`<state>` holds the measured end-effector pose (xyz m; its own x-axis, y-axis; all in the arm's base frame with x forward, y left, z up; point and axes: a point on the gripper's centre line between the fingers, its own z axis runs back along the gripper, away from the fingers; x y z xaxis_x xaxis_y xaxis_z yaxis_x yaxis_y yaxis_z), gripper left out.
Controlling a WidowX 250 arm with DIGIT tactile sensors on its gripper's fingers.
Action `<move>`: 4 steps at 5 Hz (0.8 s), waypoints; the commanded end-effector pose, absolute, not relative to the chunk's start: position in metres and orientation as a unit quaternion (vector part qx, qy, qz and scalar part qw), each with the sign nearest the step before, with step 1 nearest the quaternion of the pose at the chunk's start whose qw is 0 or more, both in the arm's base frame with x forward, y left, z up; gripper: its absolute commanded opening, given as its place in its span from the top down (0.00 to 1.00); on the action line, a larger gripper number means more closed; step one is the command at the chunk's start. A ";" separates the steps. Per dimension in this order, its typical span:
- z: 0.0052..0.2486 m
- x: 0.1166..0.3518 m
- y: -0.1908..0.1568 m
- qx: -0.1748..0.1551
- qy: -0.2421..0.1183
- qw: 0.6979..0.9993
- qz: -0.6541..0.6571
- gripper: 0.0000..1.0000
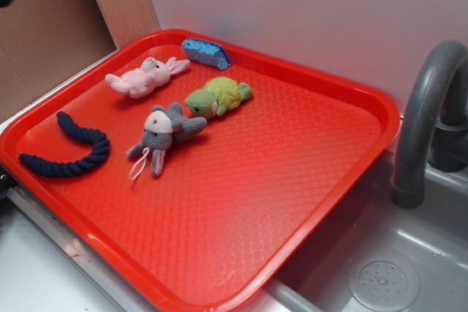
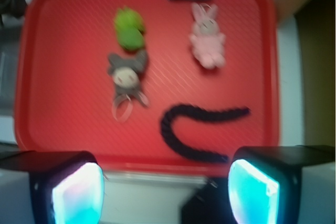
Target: Grab the gray animal.
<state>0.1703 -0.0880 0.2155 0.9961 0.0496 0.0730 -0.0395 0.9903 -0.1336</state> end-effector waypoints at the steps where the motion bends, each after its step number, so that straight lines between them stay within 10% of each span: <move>1: 0.182 0.214 -0.128 -0.069 -0.049 0.996 0.031 0.00; 4: 0.070 0.238 -0.154 -0.040 0.019 0.999 0.014 0.00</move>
<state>0.2392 -0.1478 0.0600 0.9955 0.0574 -0.0754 -0.0619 0.9964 -0.0581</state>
